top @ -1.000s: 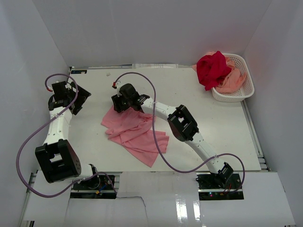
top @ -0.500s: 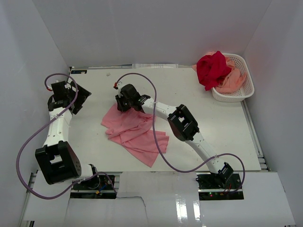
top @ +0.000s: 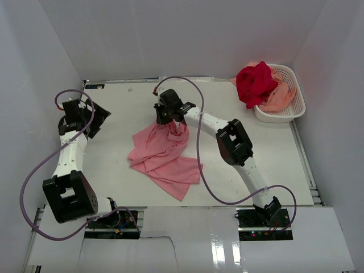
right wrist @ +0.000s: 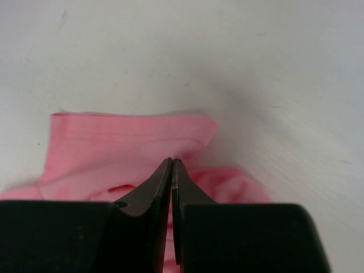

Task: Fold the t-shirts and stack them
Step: Flatten out the tshirt

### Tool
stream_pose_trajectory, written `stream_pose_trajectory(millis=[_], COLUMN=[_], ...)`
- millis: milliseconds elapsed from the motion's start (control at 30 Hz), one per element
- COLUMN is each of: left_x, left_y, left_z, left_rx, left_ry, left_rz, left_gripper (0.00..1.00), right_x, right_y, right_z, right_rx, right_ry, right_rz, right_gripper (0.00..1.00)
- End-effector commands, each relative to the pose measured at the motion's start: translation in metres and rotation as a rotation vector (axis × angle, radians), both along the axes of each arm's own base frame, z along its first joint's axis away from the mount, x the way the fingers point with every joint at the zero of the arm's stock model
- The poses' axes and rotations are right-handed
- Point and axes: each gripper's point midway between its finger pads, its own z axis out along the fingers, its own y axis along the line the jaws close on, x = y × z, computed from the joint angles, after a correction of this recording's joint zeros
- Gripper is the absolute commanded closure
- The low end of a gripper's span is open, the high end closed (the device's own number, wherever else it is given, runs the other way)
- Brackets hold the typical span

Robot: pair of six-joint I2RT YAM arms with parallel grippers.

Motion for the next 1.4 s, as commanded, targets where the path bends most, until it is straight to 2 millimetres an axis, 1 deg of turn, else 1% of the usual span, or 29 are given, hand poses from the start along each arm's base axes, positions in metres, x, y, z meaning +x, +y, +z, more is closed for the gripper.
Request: stream_pose_trajectory(millis=[0, 33, 67, 100, 133, 167, 200, 233, 267, 300, 333, 367, 400, 467, 500, 533, 600, 667, 733, 767, 800, 900, 933, 1000, 1033, 1133, 1233, 1300, 1367], left_x=[-0.006, -0.006, -0.006, -0.005, -0.004, -0.002, 0.000, 0.002, 0.005, 0.006, 0.007, 0.010, 0.010, 0.012, 0.013, 0.008, 0.005, 0.002, 0.000, -0.001, -0.001, -0.004, -0.004, -0.007, -0.006, -0.009, -0.012, -0.016, -0.019], left_y=[0.000, -0.002, -0.004, -0.007, -0.016, -0.021, -0.028, -0.040, -0.047, -0.055, -0.072, -0.083, -0.093, -0.126, -0.134, -0.159, -0.178, -0.187, -0.195, -0.198, -0.199, -0.202, -0.202, -0.201, -0.195, -0.186, -0.188, -0.188, -0.189], left_z=[0.017, 0.019, 0.019, 0.019, 0.020, 0.015, 0.012, 0.010, 0.003, -0.002, -0.005, -0.011, -0.013, -0.017, -0.017, -0.018, -0.017, -0.018, -0.025, -0.029, -0.040, -0.058, -0.070, -0.080, -0.085, -0.097, -0.104, -0.114, -0.123], left_rx=[0.038, 0.044, 0.046, 0.051, 0.045, 0.039, 0.043, 0.046, 0.043, 0.053, 0.050, 0.036, 0.039, 0.004, -0.001, 0.020, 0.027, 0.050, 0.061, 0.058, 0.048, -0.006, -0.023, -0.040, -0.019, 0.017, 0.003, -0.002, 0.000], left_ry=[-0.066, -0.071, -0.072, -0.073, -0.076, -0.066, -0.059, -0.054, -0.035, -0.026, -0.020, -0.008, -0.005, -0.012, -0.017, -0.024, -0.029, -0.039, -0.027, -0.014, 0.017, 0.090, 0.132, 0.180, 0.199, 0.250, 0.277, 0.318, 0.346], left_rz=[-0.016, -0.024, -0.032, -0.049, -0.082, -0.104, -0.135, -0.180, -0.209, -0.249, -0.306, -0.355, -0.403, -0.534, -0.575, -0.672, -0.748, -0.798, -0.827, -0.832, -0.834, -0.816, -0.803, -0.777, -0.746, -0.714, -0.731, -0.733, -0.734], left_gripper=[0.03, 0.03, 0.03, 0.03, 0.03, 0.03, 0.03, 0.04, 0.04, 0.04, 0.04, 0.04, 0.04, 0.04, 0.06, 0.07, 0.07, 0.07, 0.06, 0.06, 0.06, 0.07, 0.08, 0.11, 0.11, 0.12, 0.13, 0.16, 0.17], right_x=[0.059, 0.066, 0.073, 0.088, 0.096, 0.100, 0.112, 0.116, 0.116, 0.124, 0.126, 0.125, 0.127, 0.127, 0.128, 0.129, 0.133, 0.135, 0.135, 0.135, 0.133, 0.130, 0.129, 0.128, 0.127, 0.124, 0.123, 0.122, 0.122], right_y=[-0.063, -0.075, -0.089, -0.115, -0.132, -0.149, -0.175, -0.190, -0.205, -0.229, -0.240, -0.251, -0.265, -0.281, -0.286, -0.290, -0.301, -0.304, -0.300, -0.299, -0.296, -0.289, -0.287, -0.287, -0.287, -0.286, -0.286, -0.285, -0.286], right_z=[0.116, 0.127, 0.134, 0.155, 0.164, 0.177, 0.182, 0.188, 0.195, 0.198, 0.203, 0.213, 0.212, 0.222, 0.223, 0.226, 0.230, 0.227, 0.226, 0.224, 0.224, 0.219, 0.218, 0.218, 0.221, 0.218, 0.217, 0.215, 0.213], right_rx=[0.106, 0.115, 0.116, 0.132, 0.129, 0.139, 0.141, 0.145, 0.149, 0.148, 0.148, 0.156, 0.154, 0.152, 0.145, 0.143, 0.131, 0.132, 0.142, 0.143, 0.148, 0.169, 0.176, 0.180, 0.183, 0.186, 0.185, 0.184, 0.184], right_ry=[-0.140, -0.158, -0.165, -0.195, -0.214, -0.227, -0.233, -0.239, -0.247, -0.252, -0.260, -0.274, -0.266, -0.289, -0.295, -0.305, -0.312, -0.301, -0.286, -0.280, -0.275, -0.254, -0.250, -0.252, -0.257, -0.258, -0.255, -0.252, -0.251], right_rz=[-0.197, -0.221, -0.247, -0.300, -0.343, -0.369, -0.414, -0.437, -0.457, -0.497, -0.514, -0.520, -0.531, -0.542, -0.549, -0.552, -0.562, -0.554, -0.530, -0.523, -0.513, -0.478, -0.472, -0.468, -0.466, -0.456, -0.451, -0.446, -0.446], right_gripper=[0.92, 0.92, 0.92, 0.92, 0.92, 0.92, 0.92, 0.92, 0.92, 0.92, 0.92, 0.92, 0.92, 0.92, 0.92, 0.92, 0.92, 0.92, 0.92, 0.92, 0.92, 0.92, 0.92, 0.92, 0.92, 0.92, 0.92, 0.92, 0.92])
